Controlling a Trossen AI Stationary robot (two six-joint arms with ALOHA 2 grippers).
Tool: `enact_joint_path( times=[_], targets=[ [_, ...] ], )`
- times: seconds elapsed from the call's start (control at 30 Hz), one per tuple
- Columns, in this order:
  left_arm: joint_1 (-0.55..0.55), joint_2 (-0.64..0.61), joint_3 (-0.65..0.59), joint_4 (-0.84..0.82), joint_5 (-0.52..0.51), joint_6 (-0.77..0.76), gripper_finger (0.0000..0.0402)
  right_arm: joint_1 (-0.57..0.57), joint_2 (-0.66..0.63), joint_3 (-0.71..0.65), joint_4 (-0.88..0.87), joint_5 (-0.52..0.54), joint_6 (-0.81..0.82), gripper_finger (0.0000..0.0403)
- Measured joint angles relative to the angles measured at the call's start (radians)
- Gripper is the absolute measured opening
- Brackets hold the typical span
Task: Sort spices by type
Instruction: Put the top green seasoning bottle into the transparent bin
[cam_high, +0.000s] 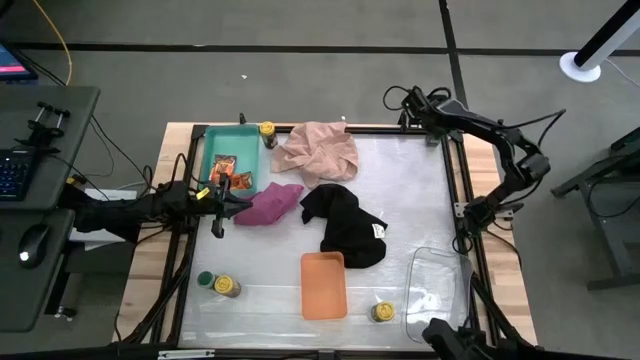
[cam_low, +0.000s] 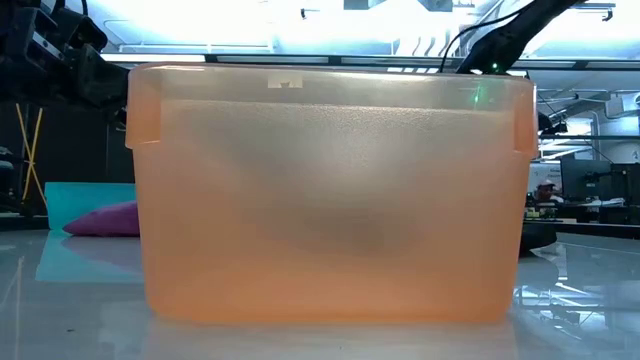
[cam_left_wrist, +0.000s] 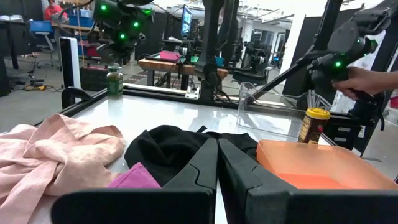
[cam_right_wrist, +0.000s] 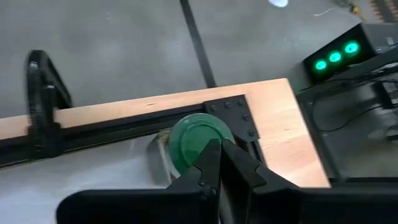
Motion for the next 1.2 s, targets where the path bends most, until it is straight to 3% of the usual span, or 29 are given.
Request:
enact_joint_path(
  times=[0.4,0.77,1.2],
  targets=[
    [0.0,0.0,0.0,0.0,0.0,0.0,0.0001,0.002,0.05,0.006,-0.037,0.039,-0.004,0.0001],
    [0.0,0.0,0.0,0.0,0.0,0.0,0.0001,-0.001,0.047,0.008,0.016,-0.077,-0.165,0.0],
    [0.0,0.0,0.0,0.0,0.0,0.0,0.0001,0.092,0.045,0.01,-0.03,-0.15,-0.232,0.0]
  ],
)
